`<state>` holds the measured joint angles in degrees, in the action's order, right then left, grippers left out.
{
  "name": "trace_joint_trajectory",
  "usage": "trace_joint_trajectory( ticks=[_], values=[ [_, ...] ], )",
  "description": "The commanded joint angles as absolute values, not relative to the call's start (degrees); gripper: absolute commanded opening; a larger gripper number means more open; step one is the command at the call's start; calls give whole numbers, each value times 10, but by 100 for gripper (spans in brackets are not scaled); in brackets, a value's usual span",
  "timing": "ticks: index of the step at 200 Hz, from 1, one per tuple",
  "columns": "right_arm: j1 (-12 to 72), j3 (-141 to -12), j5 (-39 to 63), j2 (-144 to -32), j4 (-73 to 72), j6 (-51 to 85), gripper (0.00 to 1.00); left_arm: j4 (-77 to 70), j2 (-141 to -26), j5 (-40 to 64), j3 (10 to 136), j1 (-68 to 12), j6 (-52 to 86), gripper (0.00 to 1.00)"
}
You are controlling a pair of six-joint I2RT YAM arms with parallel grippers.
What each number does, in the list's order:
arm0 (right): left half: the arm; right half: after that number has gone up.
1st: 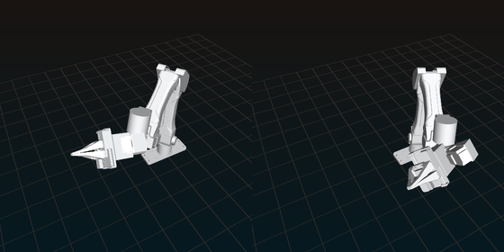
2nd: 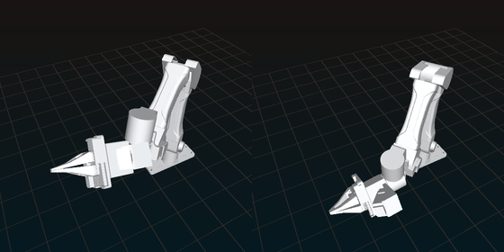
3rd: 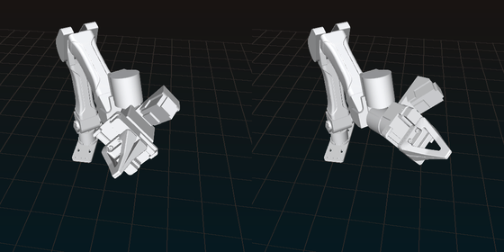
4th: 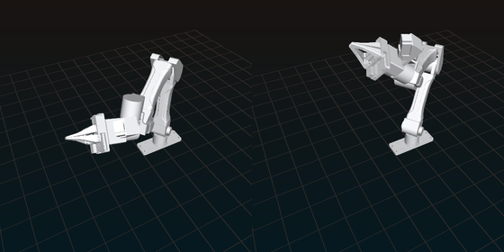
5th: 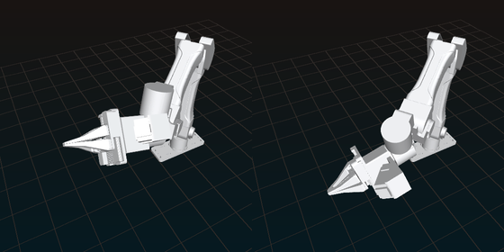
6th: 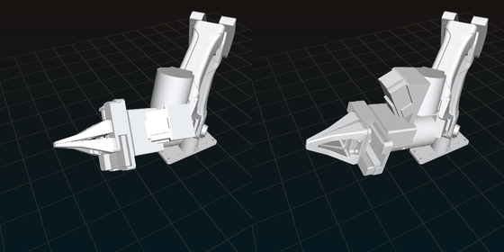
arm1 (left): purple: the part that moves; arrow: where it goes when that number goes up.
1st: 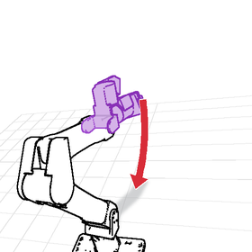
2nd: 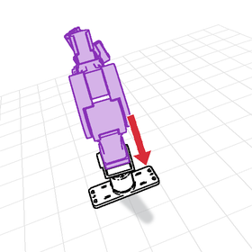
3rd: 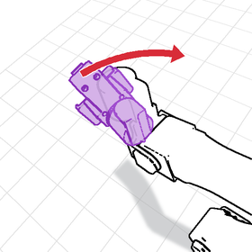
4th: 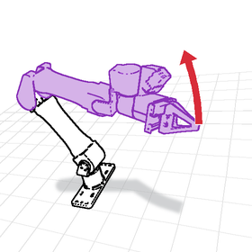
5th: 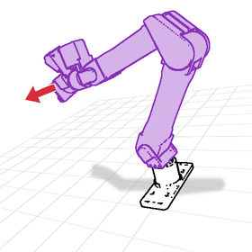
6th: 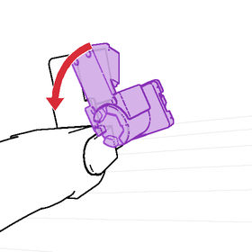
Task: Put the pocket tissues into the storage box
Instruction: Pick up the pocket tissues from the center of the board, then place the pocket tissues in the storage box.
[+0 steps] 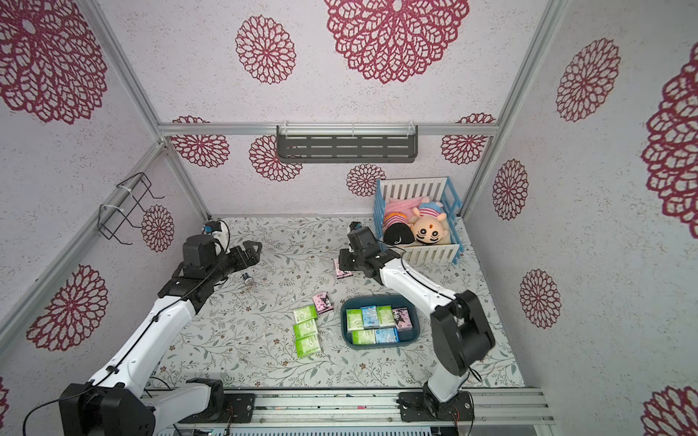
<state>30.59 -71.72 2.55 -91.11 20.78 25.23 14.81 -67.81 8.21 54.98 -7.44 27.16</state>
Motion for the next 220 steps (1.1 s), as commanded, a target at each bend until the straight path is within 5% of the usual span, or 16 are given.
trace_joint_trajectory(
  ticks=[1, 71, 220],
  values=[
    [304, -646, 13, -825, 216, 273, 0, 168, -699, 85, 573, -108, 218, 97],
    [325, -411, 25, -635, 180, 373, 0, 122, -756, 158, 565, -136, 221, 97],
    [374, -399, 1, -764, 55, 406, 5, 148, -763, 188, 575, -135, 237, 97]
  ],
)
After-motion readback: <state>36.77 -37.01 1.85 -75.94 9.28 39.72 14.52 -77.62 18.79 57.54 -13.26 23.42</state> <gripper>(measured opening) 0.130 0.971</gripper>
